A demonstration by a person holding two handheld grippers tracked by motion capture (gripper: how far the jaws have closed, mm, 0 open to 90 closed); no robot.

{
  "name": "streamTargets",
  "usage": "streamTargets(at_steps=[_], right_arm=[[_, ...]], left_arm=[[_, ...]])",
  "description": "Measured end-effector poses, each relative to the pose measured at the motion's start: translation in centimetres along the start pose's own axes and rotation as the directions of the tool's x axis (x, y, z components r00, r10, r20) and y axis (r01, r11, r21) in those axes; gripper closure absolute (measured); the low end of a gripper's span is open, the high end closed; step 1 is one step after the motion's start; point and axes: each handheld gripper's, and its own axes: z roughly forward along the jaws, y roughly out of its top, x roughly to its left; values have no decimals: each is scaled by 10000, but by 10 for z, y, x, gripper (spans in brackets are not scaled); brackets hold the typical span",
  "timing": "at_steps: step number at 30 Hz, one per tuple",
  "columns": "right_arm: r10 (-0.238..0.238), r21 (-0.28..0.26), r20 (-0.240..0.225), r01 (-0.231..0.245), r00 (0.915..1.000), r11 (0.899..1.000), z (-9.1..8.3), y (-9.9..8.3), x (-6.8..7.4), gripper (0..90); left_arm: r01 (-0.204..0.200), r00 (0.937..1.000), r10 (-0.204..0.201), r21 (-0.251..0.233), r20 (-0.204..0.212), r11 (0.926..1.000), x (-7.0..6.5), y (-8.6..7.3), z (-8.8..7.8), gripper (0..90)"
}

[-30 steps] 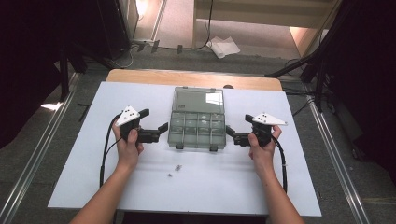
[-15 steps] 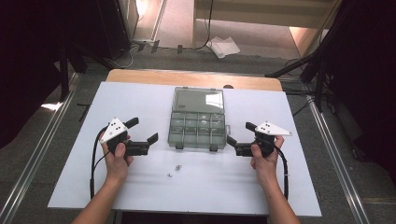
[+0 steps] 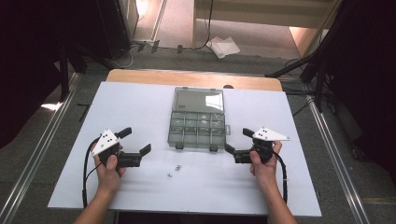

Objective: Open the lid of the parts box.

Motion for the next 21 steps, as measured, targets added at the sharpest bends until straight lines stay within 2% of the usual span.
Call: streamTargets(at_steps=[5,13,21], right_arm=[[-170,132,-163,172,9997,9998,1,1,6,0],[-349,383,-414,365,9985,9986,1,2,15,0],[-544,568,-626,580,9966,9967,3,5,22,0]], left_arm=[[17,10000,-16,-99,79,10000,3,-5,-10,0],[-191,9995,190,-69,-255,9998,6,-9,-29,0],[-250,9993,248,-69,-293,9997,9,-14,-41,0]])
